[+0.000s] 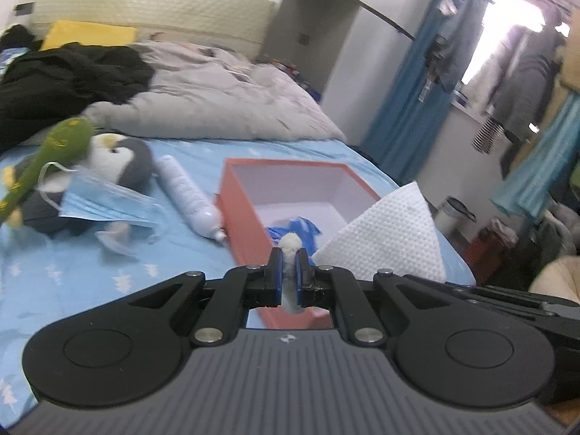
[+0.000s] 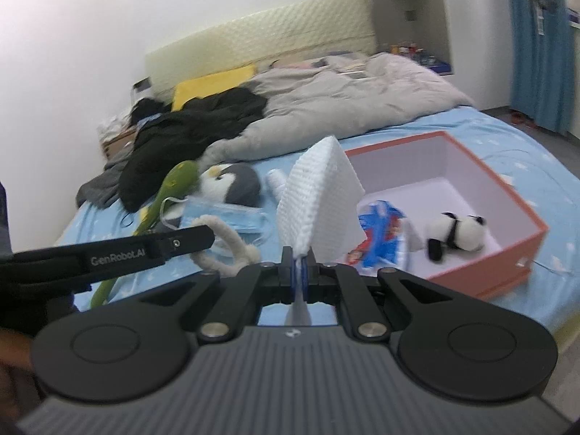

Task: Organize soft objects
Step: 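Carry the wipe and white item over the pink box with both tools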

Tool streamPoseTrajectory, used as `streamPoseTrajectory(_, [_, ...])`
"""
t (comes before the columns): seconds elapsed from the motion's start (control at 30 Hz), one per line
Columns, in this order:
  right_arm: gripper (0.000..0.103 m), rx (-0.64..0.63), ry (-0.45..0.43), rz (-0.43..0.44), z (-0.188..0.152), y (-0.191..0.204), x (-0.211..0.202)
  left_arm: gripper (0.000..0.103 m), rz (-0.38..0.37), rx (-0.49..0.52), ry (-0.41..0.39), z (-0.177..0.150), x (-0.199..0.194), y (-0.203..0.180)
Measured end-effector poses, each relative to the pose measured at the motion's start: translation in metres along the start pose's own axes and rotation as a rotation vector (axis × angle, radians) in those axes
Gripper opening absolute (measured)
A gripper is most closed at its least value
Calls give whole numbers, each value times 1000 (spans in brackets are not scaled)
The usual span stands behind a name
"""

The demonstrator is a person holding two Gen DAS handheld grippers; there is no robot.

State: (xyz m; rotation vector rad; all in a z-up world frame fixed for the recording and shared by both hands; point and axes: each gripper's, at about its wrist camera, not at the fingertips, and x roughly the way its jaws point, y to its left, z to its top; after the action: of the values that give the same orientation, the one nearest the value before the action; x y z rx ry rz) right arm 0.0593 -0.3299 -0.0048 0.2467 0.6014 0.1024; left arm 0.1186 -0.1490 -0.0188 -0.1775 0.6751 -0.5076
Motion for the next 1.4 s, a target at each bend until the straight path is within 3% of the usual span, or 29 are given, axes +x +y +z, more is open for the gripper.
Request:
streamPoseTrajectory(0.3, [7, 70, -31, -72, -6, -34, -19, 8, -58, 89, 38, 10, 27, -35])
streamPoseTrajectory(0.63, [7, 45, -83, -99, 33, -59, 3, 8, -74, 164, 25, 62, 76, -53])
streamPoseTrajectory(0.9, [7, 62, 26, -112, 60, -88, 61, 8, -93, 163, 145, 94, 148, -54])
streamPoseTrajectory(1.0, [7, 71, 81, -139, 65, -98, 87, 8, -65, 163, 176, 102, 174, -51])
streamPoseTrajectory(1.07, [7, 124, 121, -141, 67, -111, 104, 8, -69, 154, 217, 104, 194, -49])
streamPoseTrajectory(1.23, [7, 153, 192, -182, 63, -134, 138, 8, -38, 146, 303, 107, 240, -44])
streamPoseTrajectory(1.4, [7, 184, 258, -199, 52, -151, 161, 8, 12, 200, 370, 100, 272, -45])
